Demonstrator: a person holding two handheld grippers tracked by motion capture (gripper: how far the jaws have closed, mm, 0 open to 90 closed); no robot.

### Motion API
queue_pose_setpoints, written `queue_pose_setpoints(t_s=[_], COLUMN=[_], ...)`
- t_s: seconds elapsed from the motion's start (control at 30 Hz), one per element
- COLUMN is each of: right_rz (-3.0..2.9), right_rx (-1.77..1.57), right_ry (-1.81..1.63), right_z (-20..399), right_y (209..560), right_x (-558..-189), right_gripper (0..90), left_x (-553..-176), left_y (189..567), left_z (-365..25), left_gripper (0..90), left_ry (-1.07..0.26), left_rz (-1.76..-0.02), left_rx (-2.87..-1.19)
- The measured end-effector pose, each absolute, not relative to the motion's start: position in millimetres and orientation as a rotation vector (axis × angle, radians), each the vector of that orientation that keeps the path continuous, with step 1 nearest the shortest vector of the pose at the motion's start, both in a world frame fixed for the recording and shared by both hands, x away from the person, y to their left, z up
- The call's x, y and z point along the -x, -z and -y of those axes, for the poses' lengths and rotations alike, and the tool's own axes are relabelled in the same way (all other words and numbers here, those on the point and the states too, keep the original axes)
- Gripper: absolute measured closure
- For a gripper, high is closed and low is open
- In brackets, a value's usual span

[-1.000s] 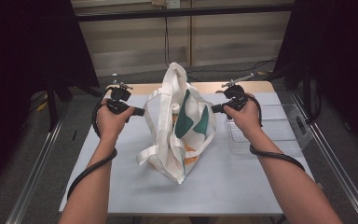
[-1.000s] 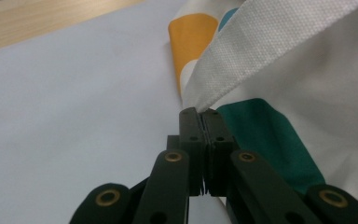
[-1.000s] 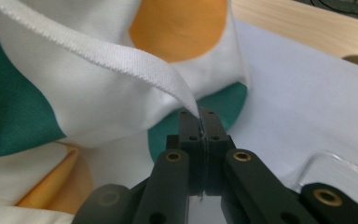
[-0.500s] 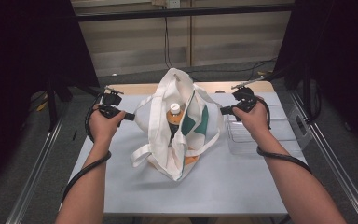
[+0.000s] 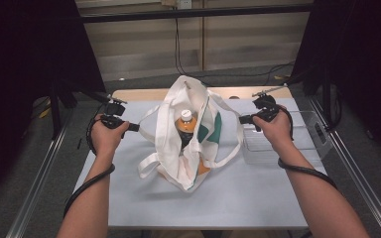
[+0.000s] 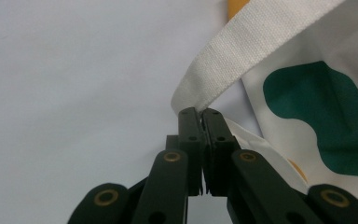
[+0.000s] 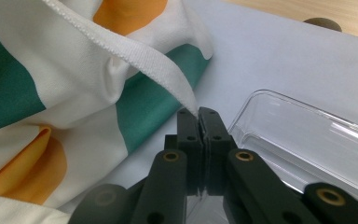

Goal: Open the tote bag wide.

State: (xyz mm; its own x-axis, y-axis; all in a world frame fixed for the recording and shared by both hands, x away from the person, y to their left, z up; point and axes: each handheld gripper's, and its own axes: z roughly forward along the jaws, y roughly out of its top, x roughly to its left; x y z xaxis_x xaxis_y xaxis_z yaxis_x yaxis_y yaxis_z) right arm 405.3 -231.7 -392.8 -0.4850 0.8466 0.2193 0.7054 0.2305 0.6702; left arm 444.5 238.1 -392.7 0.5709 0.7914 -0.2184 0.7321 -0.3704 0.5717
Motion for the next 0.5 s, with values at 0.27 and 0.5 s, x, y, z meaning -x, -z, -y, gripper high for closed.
queue_pose_setpoints(t_s=[0.27, 0.5], right_rz=[-2.309, -2.315], right_rx=[-1.468, -1.447], right_ry=[-1.081, -1.071], right_z=[230, 225], right_y=[393, 388], right_x=[-402, -400], right_gripper=[78.0, 65.0], left_x=[-442, -439], left_y=[389, 378], left_z=[-234, -234], left_gripper=[76.7, 68.4], left_ry=[-0.108, -0.110], left_rz=[-1.195, -1.178], left_rx=[-2.182, -2.188])
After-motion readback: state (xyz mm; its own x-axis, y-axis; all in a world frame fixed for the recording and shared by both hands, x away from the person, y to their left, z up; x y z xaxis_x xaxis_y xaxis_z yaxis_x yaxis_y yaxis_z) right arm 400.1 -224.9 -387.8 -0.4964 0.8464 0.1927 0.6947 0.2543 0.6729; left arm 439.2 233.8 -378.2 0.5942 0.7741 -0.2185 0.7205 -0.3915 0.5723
